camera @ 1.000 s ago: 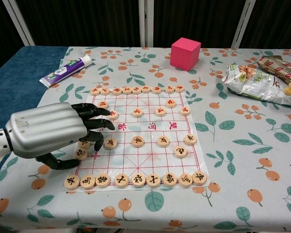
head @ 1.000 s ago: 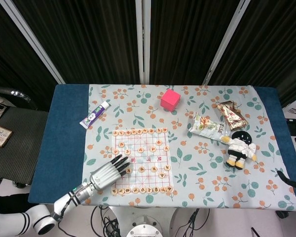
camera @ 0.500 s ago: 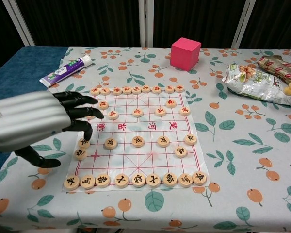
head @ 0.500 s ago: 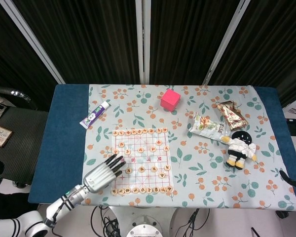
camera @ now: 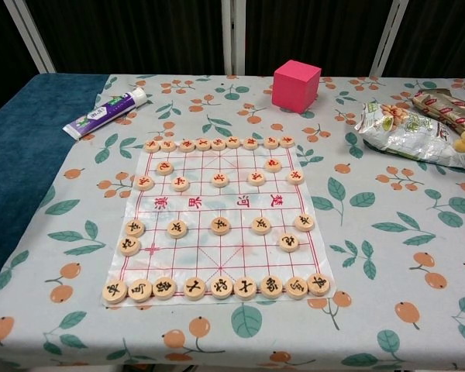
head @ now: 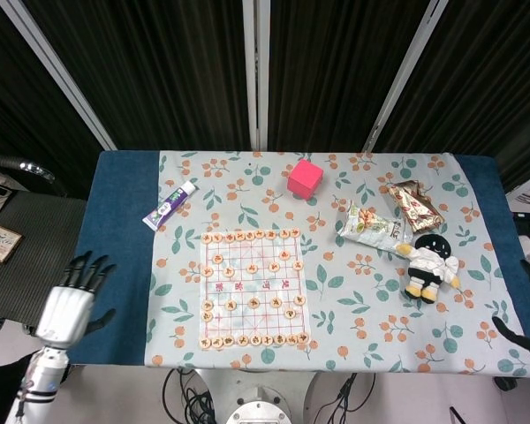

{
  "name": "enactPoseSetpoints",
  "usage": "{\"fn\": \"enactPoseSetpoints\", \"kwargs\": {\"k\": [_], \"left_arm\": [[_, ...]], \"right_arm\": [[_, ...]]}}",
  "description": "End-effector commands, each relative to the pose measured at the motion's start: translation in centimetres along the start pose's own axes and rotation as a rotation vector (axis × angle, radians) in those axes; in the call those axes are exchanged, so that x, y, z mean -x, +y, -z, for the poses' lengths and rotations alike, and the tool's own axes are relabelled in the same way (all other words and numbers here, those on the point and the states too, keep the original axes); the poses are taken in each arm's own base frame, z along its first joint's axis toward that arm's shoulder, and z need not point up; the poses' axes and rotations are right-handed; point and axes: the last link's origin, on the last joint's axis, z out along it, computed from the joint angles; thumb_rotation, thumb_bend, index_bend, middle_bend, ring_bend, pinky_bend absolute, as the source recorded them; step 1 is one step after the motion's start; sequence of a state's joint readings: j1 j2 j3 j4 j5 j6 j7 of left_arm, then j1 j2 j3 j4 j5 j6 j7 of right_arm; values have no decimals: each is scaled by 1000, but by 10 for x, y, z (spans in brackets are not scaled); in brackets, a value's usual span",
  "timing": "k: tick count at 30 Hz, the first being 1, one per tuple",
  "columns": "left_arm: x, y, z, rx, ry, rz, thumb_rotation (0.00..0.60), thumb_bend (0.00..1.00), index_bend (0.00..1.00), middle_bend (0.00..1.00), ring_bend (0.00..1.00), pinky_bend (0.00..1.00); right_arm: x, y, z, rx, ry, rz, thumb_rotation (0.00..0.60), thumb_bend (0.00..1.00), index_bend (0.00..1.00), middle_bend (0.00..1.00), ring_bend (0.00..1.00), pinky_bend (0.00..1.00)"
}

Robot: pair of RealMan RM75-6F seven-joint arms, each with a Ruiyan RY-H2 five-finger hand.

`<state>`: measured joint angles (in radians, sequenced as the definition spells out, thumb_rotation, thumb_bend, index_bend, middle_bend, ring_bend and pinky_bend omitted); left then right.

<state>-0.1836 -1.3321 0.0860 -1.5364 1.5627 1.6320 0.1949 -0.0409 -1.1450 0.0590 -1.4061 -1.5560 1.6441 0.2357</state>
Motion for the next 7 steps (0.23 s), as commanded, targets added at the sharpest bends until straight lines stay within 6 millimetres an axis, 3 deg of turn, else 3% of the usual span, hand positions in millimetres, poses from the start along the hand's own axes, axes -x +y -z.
{"fn": "enactPoseSetpoints", "kwargs": {"k": [1,7], "left_arm": [[-2,-37,27,-131,2,11,600,147,155,119,4,128],[-1,-55,35,-164,-14,3,600,137,143,119,4,126]], "right_arm": [[14,-6,12,-43,13,46,600,67,0,0,0,0],[27,-5,19,-5,-40,103,600,68,0,0,0,0]]}}
